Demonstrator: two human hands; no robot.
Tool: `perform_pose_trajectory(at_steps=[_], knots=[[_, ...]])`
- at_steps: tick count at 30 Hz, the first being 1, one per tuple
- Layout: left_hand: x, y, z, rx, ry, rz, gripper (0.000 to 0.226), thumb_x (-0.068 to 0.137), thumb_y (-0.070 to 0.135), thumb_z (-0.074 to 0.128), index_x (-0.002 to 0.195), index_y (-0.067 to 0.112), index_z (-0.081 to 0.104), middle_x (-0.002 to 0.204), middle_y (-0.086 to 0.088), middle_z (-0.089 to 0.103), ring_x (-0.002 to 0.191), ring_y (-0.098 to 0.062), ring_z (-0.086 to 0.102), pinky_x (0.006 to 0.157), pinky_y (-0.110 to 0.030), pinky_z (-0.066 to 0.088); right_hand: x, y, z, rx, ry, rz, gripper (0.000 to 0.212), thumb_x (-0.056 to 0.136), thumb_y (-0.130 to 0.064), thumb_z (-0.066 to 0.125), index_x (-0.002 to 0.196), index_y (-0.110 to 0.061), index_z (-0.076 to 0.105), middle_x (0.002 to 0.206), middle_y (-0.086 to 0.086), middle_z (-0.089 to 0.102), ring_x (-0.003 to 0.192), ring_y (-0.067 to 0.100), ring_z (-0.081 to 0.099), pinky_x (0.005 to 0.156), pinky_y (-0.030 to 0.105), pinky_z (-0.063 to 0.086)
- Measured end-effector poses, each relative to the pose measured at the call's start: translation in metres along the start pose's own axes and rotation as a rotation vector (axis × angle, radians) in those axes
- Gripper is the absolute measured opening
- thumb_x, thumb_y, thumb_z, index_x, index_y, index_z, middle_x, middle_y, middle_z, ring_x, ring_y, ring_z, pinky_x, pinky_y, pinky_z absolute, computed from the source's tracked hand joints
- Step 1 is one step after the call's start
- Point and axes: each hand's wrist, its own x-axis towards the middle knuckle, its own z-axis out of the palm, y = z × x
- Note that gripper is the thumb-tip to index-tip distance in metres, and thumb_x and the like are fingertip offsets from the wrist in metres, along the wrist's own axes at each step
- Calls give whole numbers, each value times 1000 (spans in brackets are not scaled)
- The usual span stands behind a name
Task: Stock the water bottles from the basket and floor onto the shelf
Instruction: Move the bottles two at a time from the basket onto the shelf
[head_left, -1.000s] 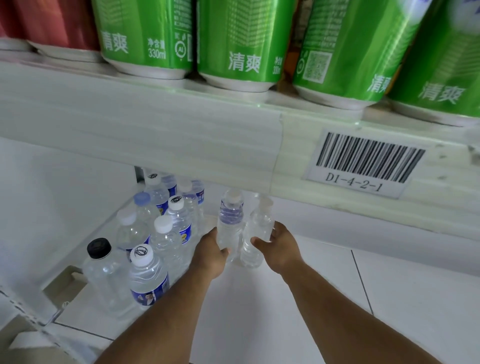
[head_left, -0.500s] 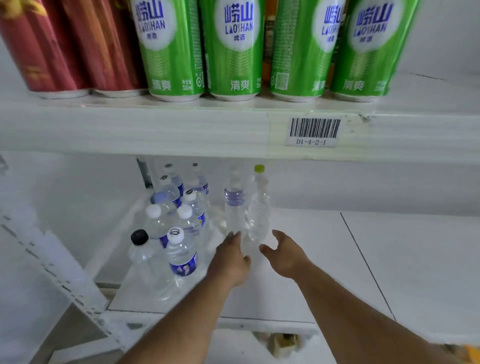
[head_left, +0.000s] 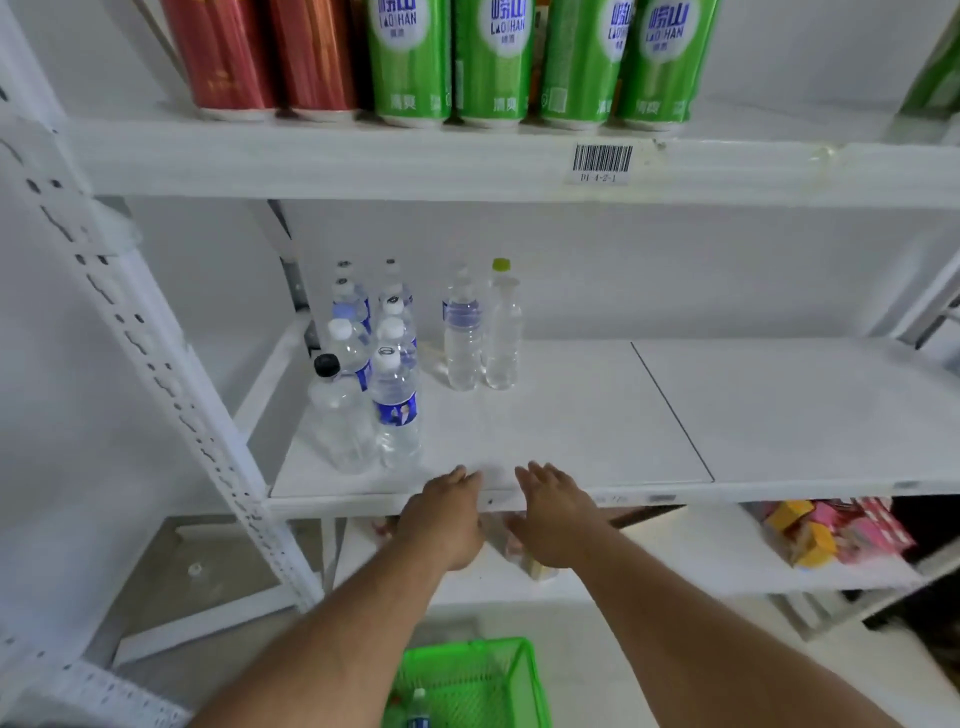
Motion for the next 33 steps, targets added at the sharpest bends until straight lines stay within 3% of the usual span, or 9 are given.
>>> perform_pose_trajectory(at_steps=[6,8,11,16,19,24,33], knots=[[-44,0,34,37,-20,-55,62,88,34,57,146,23,39,154,1,40,138,-24,41,108,-40,42,-43,7,32,-48,2,-82,72,96,-51,47,154,-12,29,162,9,27,150,25,22,119,38,22],[-62,3,50,40,-79,-98,65,88,35,58,148,24,36,157,2,36,139,-24,40,108,-41,42,-61,15,51,-23,-13,-97,66,95,-52,50,147,-12,37,156,8,37,146,26,29,115,39,30],[-91,6,80,54,-176,-163,70,89,33,57,153,24,29,161,1,29,142,-25,37,112,-42,39,-89,30,85,42,-112,-87,71,97,-49,50,153,-11,29,160,9,31,148,28,26,117,40,30],[-141,2,122,74,-291,-240,65,87,37,61,147,26,38,151,0,44,133,-27,48,106,-40,45,-122,42,141,94,-256,-58,77,96,-53,47,154,-9,25,160,12,30,148,29,27,119,43,28],[-162,-5,134,71,-346,-307,64,88,39,59,148,27,37,153,1,41,134,-27,47,108,-39,43,-134,39,160,107,-304,-51,77,97,-54,46,156,-9,23,162,12,27,149,28,25,121,41,25],[-176,-28,151,10,-384,-366,68,86,39,58,149,29,34,154,2,39,134,-25,47,108,-41,42,-139,30,171,88,-345,-46,75,100,-51,44,158,-9,19,164,12,21,150,29,22,122,36,20],[-170,-116,169,-108,-424,-380,67,86,38,56,149,30,35,151,-1,44,132,-27,49,106,-38,44,-114,-31,209,78,-417,62,76,99,-52,45,156,-10,21,161,12,29,145,33,31,118,38,29]])
